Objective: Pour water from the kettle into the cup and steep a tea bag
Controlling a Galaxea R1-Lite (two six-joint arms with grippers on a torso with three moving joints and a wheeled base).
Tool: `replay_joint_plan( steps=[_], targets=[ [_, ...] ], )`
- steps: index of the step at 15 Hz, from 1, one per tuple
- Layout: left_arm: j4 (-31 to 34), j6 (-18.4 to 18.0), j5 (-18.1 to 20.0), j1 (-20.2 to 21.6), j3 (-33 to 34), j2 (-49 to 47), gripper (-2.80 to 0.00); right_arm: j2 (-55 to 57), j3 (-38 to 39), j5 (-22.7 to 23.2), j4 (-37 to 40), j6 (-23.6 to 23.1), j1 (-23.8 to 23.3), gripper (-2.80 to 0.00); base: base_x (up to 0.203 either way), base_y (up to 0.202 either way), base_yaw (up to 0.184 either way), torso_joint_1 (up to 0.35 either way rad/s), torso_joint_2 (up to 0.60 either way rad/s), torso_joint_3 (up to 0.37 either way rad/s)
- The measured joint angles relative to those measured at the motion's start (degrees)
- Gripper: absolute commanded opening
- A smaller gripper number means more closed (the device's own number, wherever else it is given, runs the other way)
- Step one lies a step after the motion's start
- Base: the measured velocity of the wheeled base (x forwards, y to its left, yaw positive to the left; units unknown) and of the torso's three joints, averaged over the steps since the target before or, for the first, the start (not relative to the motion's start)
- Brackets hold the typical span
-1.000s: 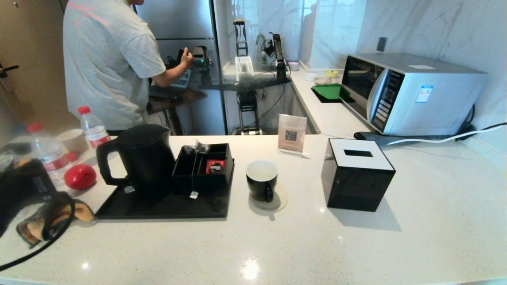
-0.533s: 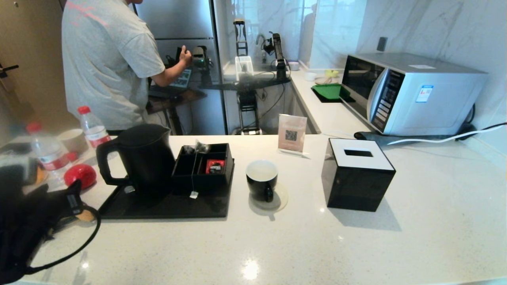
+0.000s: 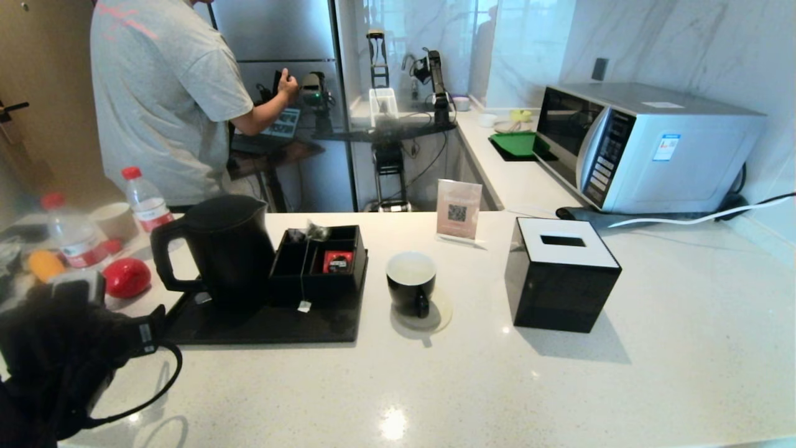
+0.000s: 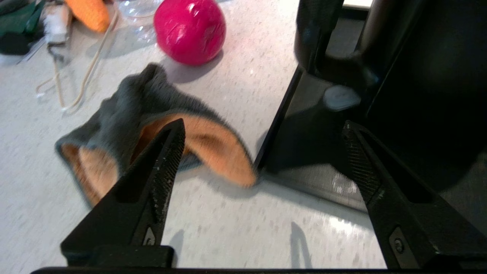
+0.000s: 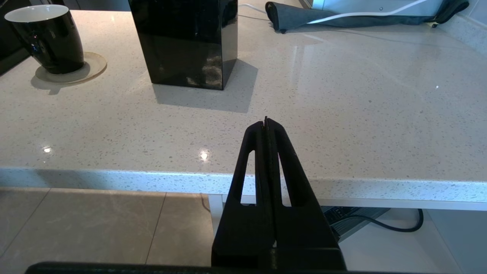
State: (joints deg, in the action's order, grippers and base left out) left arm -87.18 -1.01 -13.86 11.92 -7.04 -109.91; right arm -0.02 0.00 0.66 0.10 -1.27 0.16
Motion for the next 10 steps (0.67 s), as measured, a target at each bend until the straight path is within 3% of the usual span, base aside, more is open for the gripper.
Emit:
replay_joint_plan(
  steps=[10],
  targets=[
    [0.0,-0.2,0.0,-0.4,-12.5,-6.8,0.0,0.0,0.0,0.0,0.0,0.0,0.0,-2.8,0.0,0.0,0.0,0.0,0.0,0.0]
  ],
)
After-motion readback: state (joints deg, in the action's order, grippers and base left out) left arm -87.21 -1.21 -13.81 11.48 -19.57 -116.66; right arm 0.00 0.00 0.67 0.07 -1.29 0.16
